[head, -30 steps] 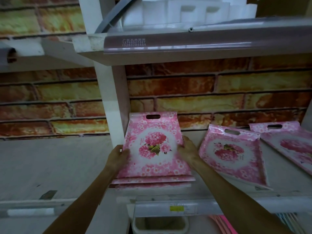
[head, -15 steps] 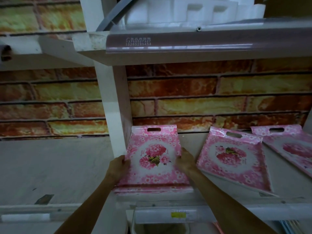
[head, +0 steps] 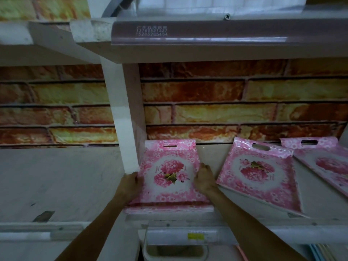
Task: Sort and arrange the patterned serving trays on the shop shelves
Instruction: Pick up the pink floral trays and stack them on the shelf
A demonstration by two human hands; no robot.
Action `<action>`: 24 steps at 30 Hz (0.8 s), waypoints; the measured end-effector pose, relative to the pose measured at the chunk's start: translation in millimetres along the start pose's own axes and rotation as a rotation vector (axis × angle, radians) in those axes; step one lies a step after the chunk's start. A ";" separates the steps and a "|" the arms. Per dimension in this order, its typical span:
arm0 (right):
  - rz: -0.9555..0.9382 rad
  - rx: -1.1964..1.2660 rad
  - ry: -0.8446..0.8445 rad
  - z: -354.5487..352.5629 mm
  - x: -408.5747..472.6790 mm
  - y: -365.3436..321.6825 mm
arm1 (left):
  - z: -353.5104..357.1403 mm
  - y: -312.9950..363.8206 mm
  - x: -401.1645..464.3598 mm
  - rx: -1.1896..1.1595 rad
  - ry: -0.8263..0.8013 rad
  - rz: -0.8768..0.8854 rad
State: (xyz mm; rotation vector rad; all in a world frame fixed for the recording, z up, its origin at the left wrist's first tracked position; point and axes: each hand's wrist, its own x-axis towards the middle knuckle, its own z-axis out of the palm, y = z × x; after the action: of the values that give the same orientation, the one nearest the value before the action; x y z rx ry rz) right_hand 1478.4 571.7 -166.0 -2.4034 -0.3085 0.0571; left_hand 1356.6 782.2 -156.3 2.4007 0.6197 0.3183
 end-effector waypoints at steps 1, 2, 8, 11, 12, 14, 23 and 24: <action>-0.019 0.013 0.014 -0.4 -1.2 0.3 | -0.4 -0.6 0.5 0.012 -0.018 -0.005; -0.046 0.029 0.032 -1.6 -2.0 0.3 | -1.3 -0.7 1.5 0.026 -0.036 -0.008; -0.240 0.086 0.141 -31.9 -2.0 -5.6 | -11.5 10.3 10.1 0.201 -0.012 0.062; -0.295 0.058 0.224 -57.1 2.7 4.3 | -8.9 26.4 12.5 0.285 0.055 0.152; -0.288 0.044 0.253 -66.1 5.3 10.8 | -6.1 34.5 12.9 0.254 0.053 0.180; -0.263 0.031 0.330 -85.4 11.7 29.3 | 2.0 53.0 14.2 0.157 0.040 0.210; -0.144 0.041 0.513 -171.6 7.1 128.4 | 71.0 154.8 5.5 -0.052 -0.145 0.380; -0.144 0.033 0.511 -177.7 4.2 137.9 | 80.2 163.2 5.8 -0.062 -0.174 0.373</action>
State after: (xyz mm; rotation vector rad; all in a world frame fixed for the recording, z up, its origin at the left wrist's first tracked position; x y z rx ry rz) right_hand 1533.0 357.7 -122.8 -2.2594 -0.2348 -0.6015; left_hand 1448.7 630.9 -114.6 2.4420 0.0796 0.2751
